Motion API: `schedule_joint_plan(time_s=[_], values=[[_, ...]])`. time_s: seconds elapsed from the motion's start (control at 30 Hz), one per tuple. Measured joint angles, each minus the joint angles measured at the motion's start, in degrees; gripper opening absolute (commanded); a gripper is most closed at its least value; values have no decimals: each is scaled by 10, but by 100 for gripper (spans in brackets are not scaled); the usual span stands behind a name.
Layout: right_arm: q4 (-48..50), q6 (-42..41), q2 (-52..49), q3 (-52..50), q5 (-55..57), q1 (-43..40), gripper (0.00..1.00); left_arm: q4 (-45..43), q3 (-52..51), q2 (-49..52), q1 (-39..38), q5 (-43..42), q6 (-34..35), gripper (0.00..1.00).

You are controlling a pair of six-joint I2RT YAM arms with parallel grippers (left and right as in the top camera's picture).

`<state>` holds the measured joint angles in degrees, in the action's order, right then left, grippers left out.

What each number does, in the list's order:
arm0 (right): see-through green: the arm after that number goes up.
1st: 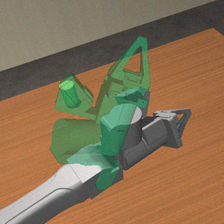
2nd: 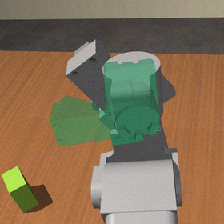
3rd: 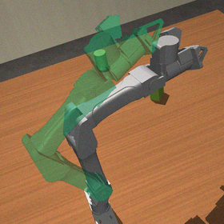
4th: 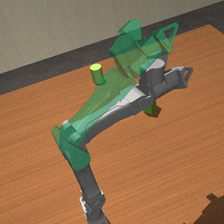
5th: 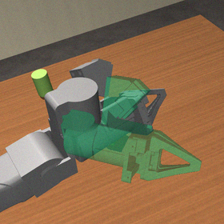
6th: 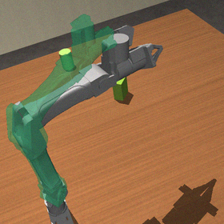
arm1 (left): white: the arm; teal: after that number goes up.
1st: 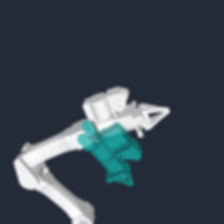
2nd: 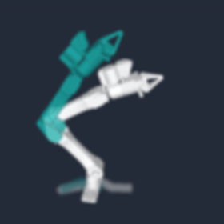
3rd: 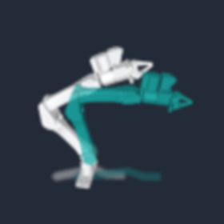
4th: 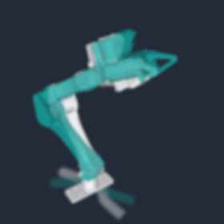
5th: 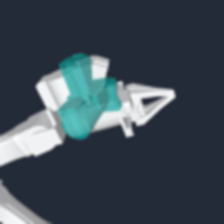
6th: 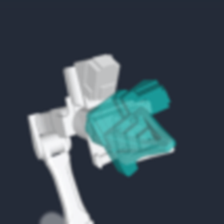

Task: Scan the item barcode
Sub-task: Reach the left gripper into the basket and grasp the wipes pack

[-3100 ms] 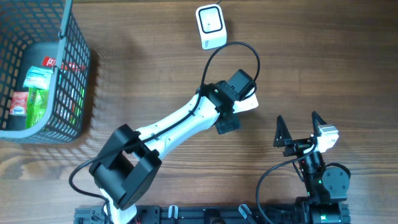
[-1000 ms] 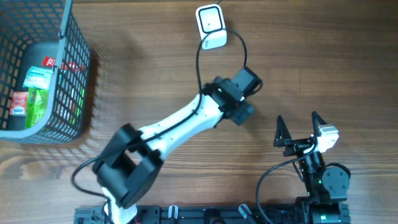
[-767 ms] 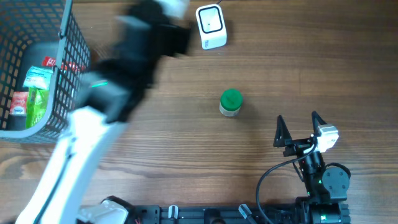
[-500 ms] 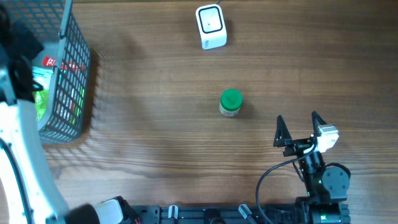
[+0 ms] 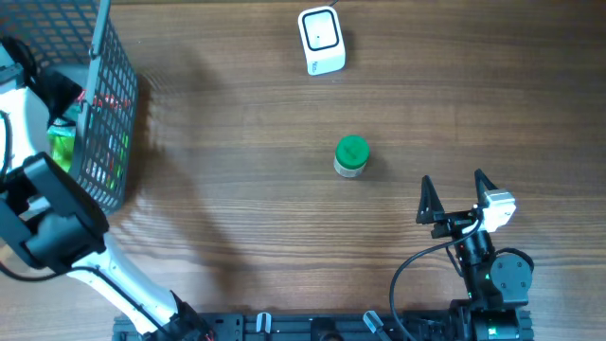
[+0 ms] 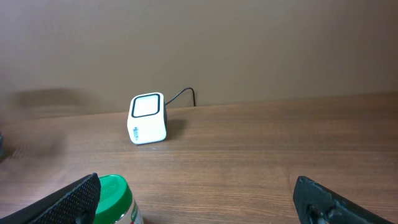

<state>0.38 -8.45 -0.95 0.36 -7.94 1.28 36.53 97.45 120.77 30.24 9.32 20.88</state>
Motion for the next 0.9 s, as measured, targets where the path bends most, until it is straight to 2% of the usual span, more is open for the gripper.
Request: schedule_joint_plan(time_s=[0.1, 0.13, 0.17, 0.2, 0.27, 0.3, 0.33, 0.43, 0.47, 0.53, 0.6, 0.63, 0.7, 0.73, 0.8, 0.87, 0.9], values=[[0, 0, 0, 0, 0, 0, 100, -8, 0, 20, -14, -20, 22, 98], [0, 0, 0, 0, 0, 0, 100, -9, 0, 27, -19, -22, 24, 91], [0, 0, 0, 0, 0, 0, 100, -10, 0, 43, -28, -19, 26, 81], [0, 0, 0, 0, 0, 0, 100, -9, 0, 52, -31, -19, 26, 66], [0, 0, 0, 0, 0, 0, 100, -9, 0, 62, -31, -18, 31, 28], [0, 0, 0, 0, 0, 0, 100, -5, 0, 64, -31, -15, 31, 13], [0, 0, 0, 0, 0, 0, 100, -3, 0, 64, -31, -15, 30, 7], [0, 0, 0, 0, 0, 0, 100, -1, 1, 59, -31, -17, 19, 9], [0, 0, 0, 0, 0, 0, 100, 6, 1, 53, -31, -19, 16, 12], [0, 0, 0, 0, 0, 0, 100, 21, -2, 12, -31, -26, 13, 14], [0, 0, 0, 0, 0, 0, 100, 24, -2, -88, -31, -28, 13, 12], [0, 0, 0, 0, 0, 0, 100, 38, -2, -155, -31, -30, 13, 5], [0, 0, 0, 0, 0, 0, 100, 82, 11, -317, -31, -39, 22, 4], [0, 0, -1, 0, 0, 0, 100, 130, 22, -392, -32, -70, 28, 4], [0, 0, -1, 0, 0, 0, 100, 240, 27, -467, -52, -167, 33, 4], [0, 0, 0, 0, 0, 0, 100, 309, 24, -468, -87, -261, 14, 4], [0, 0, -1, 0, 0, 0, 100, 347, 11, -449, -122, -334, -10, 4]])
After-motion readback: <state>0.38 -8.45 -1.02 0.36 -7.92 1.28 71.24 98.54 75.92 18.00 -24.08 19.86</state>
